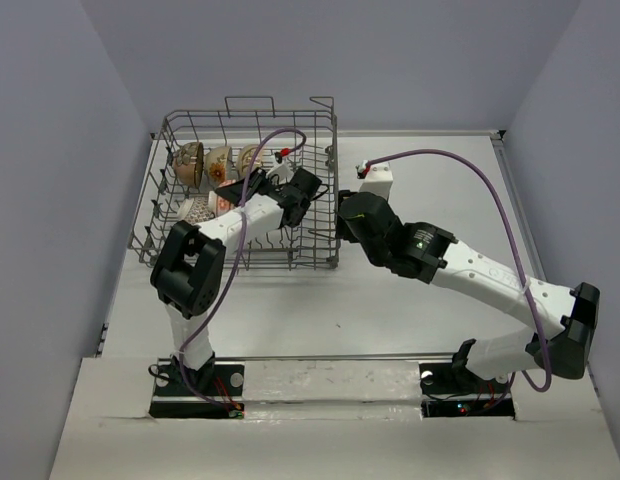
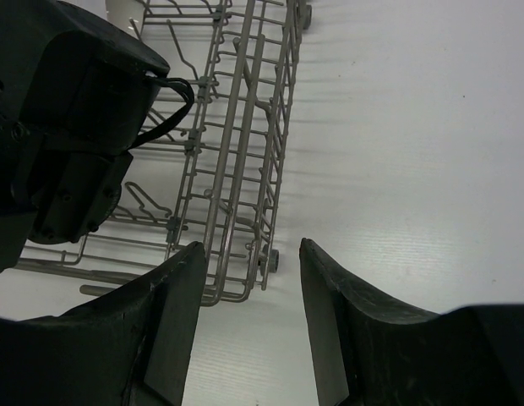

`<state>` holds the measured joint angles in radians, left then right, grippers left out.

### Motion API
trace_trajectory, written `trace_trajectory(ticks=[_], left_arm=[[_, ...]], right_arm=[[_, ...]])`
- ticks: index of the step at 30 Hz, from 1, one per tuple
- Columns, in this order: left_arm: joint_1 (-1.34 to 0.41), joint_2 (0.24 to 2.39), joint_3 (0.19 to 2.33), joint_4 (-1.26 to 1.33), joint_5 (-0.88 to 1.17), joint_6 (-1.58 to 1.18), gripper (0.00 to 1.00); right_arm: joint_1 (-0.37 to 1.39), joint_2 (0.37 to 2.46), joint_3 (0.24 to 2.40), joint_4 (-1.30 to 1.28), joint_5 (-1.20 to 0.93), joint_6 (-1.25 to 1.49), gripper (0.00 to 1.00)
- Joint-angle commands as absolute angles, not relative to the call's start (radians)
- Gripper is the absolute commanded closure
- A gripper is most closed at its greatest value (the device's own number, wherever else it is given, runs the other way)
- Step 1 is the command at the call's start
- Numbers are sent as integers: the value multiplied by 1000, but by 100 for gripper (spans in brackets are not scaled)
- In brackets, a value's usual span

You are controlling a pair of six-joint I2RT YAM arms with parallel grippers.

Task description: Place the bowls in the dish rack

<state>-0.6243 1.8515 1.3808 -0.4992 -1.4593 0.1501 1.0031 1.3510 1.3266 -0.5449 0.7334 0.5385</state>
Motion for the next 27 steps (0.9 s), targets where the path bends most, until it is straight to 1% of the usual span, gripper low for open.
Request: trace_trajectory(ticks=[1, 21, 27], left_arm=[[-653, 1870, 1371, -509, -1480, 130, 92], [-703, 1927, 1367, -512, -1479, 133, 89], [-730, 1939, 1350, -463, -1515, 186, 87]], right_arm=[[1014, 1319, 1325, -508, 759, 541, 45], [1014, 1299, 1315, -508, 765, 532, 46], [1014, 1292, 1312, -509, 770, 534, 46]])
